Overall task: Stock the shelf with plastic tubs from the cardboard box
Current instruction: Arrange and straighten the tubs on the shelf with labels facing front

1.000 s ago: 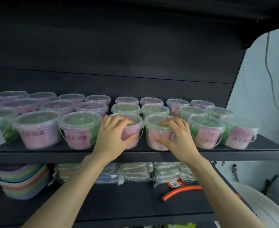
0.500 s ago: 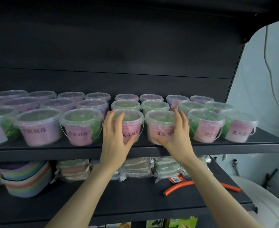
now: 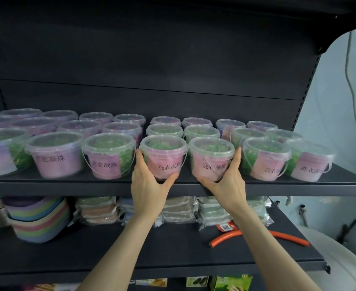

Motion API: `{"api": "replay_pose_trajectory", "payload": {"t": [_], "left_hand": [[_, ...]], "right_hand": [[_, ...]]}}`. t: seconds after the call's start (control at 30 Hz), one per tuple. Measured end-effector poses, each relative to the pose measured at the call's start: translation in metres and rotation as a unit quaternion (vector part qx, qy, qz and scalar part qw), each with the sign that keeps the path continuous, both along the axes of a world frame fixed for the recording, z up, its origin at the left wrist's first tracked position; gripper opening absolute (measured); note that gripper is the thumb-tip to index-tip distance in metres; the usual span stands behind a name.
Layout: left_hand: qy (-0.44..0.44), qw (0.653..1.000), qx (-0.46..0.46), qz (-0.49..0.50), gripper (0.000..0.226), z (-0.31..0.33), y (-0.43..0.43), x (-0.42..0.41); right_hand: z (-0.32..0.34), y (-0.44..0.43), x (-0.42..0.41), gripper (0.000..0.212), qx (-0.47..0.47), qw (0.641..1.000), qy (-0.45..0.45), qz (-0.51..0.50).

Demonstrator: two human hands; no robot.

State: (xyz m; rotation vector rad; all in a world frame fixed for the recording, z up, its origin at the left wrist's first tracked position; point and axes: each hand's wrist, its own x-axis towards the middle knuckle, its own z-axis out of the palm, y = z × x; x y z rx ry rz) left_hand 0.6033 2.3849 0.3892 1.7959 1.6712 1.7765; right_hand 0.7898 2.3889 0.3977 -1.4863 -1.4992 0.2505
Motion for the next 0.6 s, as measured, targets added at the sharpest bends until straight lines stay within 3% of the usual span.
{"api": "replay_pose_trajectory", "payload": {"t": [0.6], "left_hand": [[0.011, 0.999, -0.032, 0.009, 0.111, 0.0043, -0.0049, 0.0002]], "right_hand": [[0.0008, 0.0002, -0.0016, 0.131, -0.005, 1.000, -0.009, -0.019]]}}
